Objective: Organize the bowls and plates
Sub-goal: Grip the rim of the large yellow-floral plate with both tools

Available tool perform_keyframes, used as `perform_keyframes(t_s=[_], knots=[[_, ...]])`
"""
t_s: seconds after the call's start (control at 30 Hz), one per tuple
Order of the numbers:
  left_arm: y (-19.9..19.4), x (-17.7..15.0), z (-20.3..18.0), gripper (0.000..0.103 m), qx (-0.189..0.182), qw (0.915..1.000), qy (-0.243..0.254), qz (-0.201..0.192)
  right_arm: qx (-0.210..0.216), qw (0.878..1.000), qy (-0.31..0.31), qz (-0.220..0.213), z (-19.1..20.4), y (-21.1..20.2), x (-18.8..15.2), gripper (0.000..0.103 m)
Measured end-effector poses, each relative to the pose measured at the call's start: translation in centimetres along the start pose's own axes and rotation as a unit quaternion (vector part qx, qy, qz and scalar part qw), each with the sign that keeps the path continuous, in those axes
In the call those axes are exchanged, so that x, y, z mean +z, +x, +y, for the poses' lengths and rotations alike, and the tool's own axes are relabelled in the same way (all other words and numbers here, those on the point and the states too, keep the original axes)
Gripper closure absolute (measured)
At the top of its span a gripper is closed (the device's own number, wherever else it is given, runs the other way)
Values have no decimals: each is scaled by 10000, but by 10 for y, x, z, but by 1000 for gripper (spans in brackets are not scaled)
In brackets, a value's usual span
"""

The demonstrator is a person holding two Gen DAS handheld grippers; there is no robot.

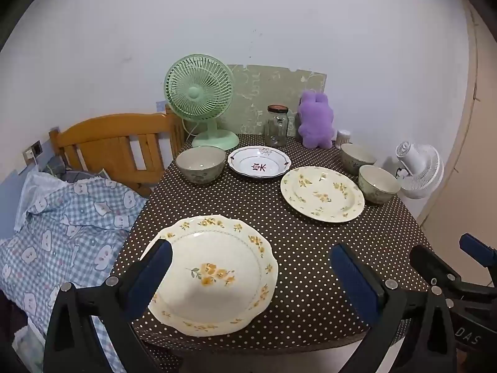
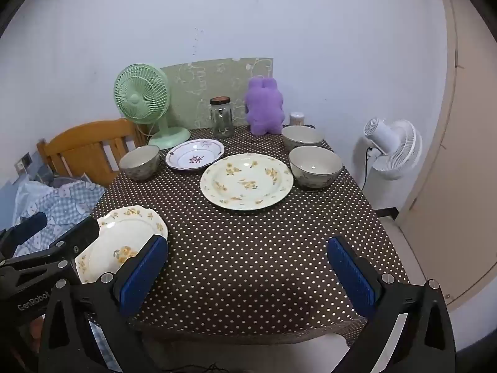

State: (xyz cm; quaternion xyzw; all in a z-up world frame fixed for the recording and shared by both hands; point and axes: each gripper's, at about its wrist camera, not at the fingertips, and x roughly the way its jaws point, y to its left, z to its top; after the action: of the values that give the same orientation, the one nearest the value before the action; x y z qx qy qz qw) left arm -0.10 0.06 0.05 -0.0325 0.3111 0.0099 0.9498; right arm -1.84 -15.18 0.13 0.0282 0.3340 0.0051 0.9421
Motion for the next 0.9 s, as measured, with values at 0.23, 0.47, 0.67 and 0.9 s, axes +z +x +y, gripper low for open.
perform_keyframes(t_s=[0.23,0.47,0.67,0.9], knots=[[-12,-2,-3,1,99,9999,121,-68,31,10000,-46,31,-11,4,0,0],[-7,-3,-8,2,77,9999,114,93,28,10000,-66,46,-17,0,-5,0],[-6,-3,-20,2,206,9998,36,43,3,10000,-51,45,-22,-1,-8,0],[-8,-4,-24,2,194,9998,85,24,-4,10000,-21,2,-25,-3,-7,0]])
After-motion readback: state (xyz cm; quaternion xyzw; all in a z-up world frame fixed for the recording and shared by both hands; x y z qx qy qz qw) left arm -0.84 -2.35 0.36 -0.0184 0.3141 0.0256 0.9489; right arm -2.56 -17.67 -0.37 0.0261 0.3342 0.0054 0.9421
